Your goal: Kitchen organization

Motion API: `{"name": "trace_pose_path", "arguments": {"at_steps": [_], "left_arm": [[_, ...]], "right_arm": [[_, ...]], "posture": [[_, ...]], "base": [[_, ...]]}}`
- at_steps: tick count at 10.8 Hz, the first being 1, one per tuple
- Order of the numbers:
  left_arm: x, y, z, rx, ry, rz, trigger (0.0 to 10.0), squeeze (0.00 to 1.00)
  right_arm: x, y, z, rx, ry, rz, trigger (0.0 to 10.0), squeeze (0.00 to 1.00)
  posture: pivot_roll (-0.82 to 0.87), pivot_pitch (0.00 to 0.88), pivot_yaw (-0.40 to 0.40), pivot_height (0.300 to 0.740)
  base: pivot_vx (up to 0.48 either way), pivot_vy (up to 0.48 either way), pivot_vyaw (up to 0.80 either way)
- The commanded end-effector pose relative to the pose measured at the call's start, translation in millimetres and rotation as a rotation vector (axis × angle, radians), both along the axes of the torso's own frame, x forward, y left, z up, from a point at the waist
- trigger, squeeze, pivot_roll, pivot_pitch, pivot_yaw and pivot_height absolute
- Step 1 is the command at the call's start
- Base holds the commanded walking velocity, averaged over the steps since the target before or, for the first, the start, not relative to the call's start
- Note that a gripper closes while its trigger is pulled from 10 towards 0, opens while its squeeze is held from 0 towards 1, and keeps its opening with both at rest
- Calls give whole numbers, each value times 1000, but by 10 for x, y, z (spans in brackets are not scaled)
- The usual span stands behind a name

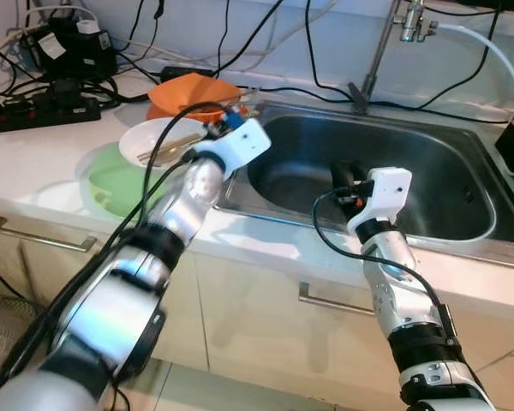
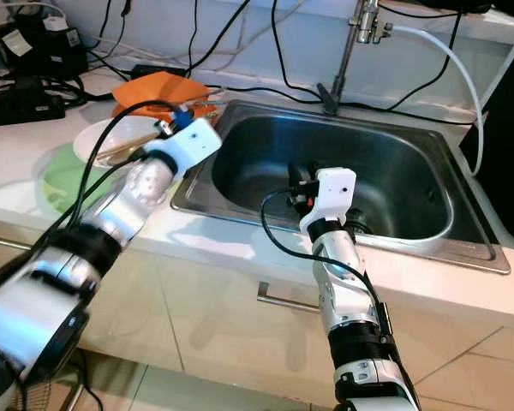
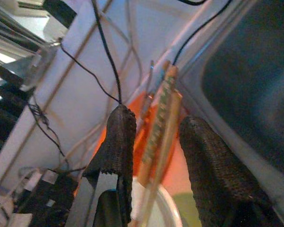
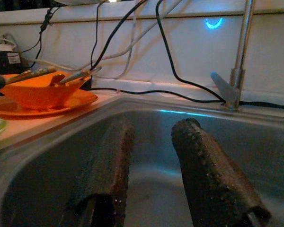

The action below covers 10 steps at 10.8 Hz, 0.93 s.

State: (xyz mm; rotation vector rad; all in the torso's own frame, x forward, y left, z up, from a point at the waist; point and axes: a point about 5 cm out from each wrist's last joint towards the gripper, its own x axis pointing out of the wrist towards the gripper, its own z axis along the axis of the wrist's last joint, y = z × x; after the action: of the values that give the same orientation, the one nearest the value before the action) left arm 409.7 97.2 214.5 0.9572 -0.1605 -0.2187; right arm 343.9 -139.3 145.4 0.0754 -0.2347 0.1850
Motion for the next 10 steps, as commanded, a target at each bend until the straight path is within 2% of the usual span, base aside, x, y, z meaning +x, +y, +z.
{"name": "trace_pose_path", "arguments": {"at_steps": [1, 3, 6, 10], "left_arm": [[16, -82, 75, 30, -31, -17, 10000, 0], [40, -163, 94, 63, -32, -25, 10000, 0], [55, -199, 52, 127, -21, -8, 10000, 0], [93, -131, 147, 175, -76, 60, 10000, 0]], "right_arm": [[-19, -35, 23, 3, -4, -13, 10000, 0], [-60, -64, 5, 2, 2, -25, 10000, 0], [-137, -77, -28, 1, 19, -35, 10000, 0], [-219, -66, -70, 8, 42, -37, 10000, 0]], "posture": [[134, 0, -16, 740], [122, 0, -13, 740], [98, 0, -5, 740], [93, 19, -6, 740]], "base": [[0, 0, 0], [0, 0, 0], [0, 0, 0], [0, 0, 0]]}}
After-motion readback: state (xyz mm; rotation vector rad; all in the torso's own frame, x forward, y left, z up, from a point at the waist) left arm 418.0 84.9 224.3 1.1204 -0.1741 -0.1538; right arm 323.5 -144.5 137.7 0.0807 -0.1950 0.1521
